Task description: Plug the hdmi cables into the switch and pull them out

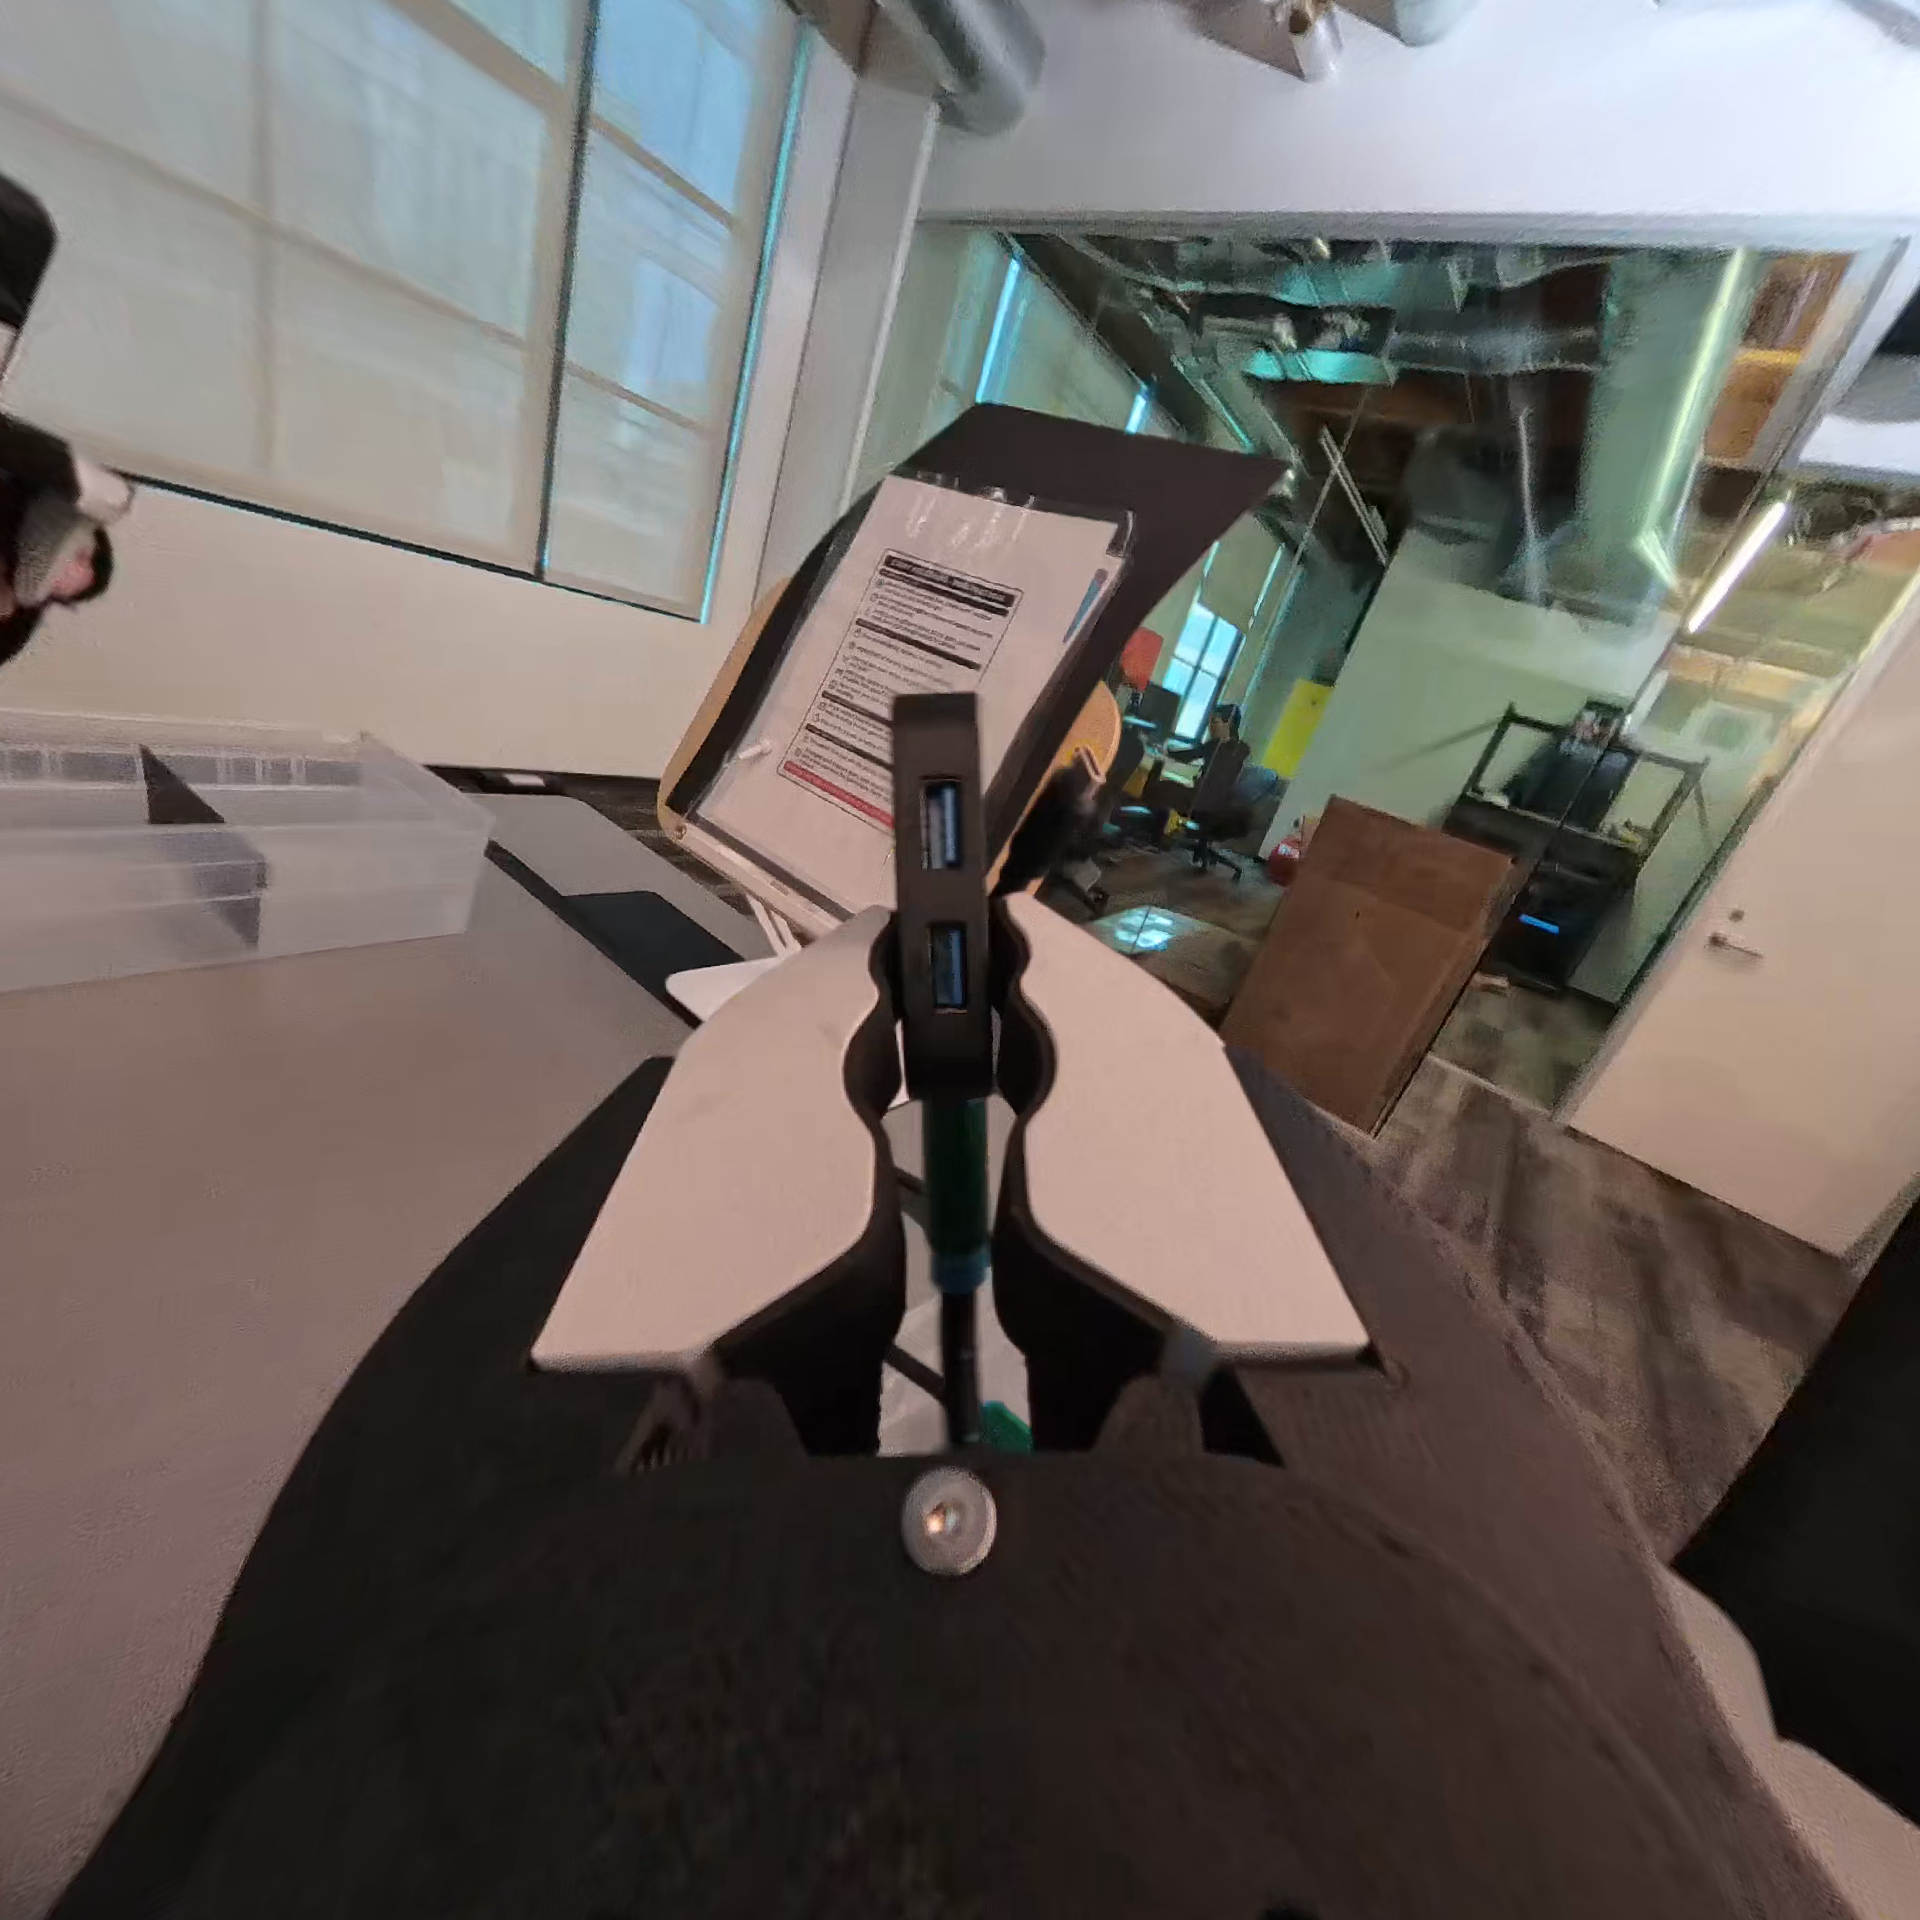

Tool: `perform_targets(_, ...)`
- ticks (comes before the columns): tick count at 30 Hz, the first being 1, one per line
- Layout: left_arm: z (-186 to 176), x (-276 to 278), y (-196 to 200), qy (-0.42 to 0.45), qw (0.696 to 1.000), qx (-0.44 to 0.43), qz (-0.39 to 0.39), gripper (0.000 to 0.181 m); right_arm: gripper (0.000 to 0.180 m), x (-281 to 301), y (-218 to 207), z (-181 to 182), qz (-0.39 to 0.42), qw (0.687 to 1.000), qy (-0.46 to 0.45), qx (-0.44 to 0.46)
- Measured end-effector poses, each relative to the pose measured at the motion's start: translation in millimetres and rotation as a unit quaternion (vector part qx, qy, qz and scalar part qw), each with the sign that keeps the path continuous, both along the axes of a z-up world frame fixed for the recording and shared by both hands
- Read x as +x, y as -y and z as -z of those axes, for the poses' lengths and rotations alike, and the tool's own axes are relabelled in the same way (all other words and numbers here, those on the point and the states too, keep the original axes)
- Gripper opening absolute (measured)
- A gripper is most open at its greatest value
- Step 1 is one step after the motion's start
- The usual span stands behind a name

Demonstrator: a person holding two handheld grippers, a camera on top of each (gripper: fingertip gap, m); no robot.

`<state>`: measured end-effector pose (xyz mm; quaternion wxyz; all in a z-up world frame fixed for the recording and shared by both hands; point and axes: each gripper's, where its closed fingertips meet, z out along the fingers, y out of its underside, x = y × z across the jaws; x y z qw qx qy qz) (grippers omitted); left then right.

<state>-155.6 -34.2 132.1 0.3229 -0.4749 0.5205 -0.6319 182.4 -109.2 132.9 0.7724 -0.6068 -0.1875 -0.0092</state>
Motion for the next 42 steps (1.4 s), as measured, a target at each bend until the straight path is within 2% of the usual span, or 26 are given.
perform_targets(4, 7, 6, 2, -0.015, 1.000, 0.003, 0.005, 0.022, 0.015, 4, -14, 27, 0.032, 0.996, 0.058, -0.066)
perform_targets(8, 11, 9, 2, -0.021, 1.000, -0.002, 0.011, 0.021, 0.015, -13, -26, 28, 0.004, 0.996, 0.069, -0.052)
perform_targets(11, 14, 11, 3, -0.026, 1.000, -0.002, 0.012, 0.021, 0.015, -18, -45, 54, 0.037, 0.982, 0.159, -0.097)
perform_targets(12, 14, 10, 3, -0.028, 1.000, -0.001, 0.013, 0.021, 0.015, -24, -49, 66, 0.024, 0.976, 0.178, -0.122)
perform_targets(15, 15, 10, 3, -0.030, 0.999, 0.000, 0.013, 0.021, 0.015, -56, -48, 67, -0.059, 0.976, 0.173, -0.117)
perform_targets(21, 13, 8, 4, -0.028, 0.999, -0.002, 0.017, 0.021, 0.015, -64, -26, 36, -0.088, 0.984, 0.116, -0.099)
perform_targets(25, 14, 9, 5, -0.031, 0.999, -0.003, 0.019, 0.021, 0.015, -45, -16, 61, -0.074, 0.975, 0.145, -0.151)
perform_targets(29, 21, 13, 7, -0.047, 0.999, -0.004, 0.025, 0.021, 0.015, -62, 1, 87, -0.166, 0.953, 0.165, -0.190)
perform_targets(31, 24, 15, 8, -0.053, 0.998, -0.005, 0.029, 0.021, 0.017, -54, -7, 96, -0.140, 0.952, 0.173, -0.209)
perform_targets(33, 26, 17, 9, -0.058, 0.998, -0.007, 0.032, 0.021, 0.017, -45, -18, 94, -0.120, 0.957, 0.125, -0.231)
perform_targets(35, 29, 19, 11, -0.064, 0.997, -0.007, 0.035, 0.021, 0.017, -34, -30, 91, -0.107, 0.958, 0.031, -0.263)
perform_targets(38, 33, 22, 13, -0.073, 0.997, -0.006, 0.039, 0.021, 0.017, -18, -46, 107, -0.083, 0.931, -0.085, -0.345)
perform_targets(42, 38, 26, 14, -0.082, 0.996, -0.009, 0.042, 0.021, 0.017, -11, -57, 126, -0.063, 0.894, -0.155, -0.416)
